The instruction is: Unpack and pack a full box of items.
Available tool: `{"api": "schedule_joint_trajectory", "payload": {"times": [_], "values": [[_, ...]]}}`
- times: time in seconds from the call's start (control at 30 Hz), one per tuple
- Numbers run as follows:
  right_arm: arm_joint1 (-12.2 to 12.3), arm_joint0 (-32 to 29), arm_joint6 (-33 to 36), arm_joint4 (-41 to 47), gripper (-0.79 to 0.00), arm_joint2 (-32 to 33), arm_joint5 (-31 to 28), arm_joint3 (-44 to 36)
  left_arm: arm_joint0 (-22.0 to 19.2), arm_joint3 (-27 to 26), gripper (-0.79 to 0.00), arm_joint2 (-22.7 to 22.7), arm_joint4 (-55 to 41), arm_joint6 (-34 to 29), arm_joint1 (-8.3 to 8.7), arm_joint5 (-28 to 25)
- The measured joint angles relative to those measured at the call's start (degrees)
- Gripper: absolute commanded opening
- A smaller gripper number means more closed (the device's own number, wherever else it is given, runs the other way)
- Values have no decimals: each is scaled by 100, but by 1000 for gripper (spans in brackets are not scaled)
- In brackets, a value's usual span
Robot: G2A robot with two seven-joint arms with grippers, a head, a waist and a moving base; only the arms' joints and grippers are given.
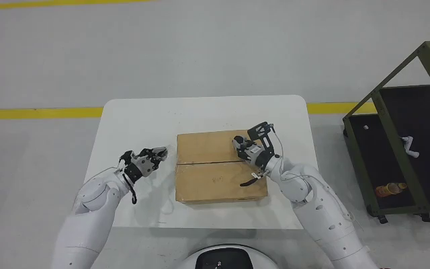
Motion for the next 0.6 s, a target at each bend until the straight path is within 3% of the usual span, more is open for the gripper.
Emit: {"api": "schedule_joint_trajectory", "payload": {"times": [0.47,0.6], "values": [[-14,18,2,23,-785,-17,1,22,269,-1029,-785,-457,964,271,140,-408],[-20,24,8,29,-785,-30,-2,41,303,-1200,-570,-432,959,161,141,-440]]}}
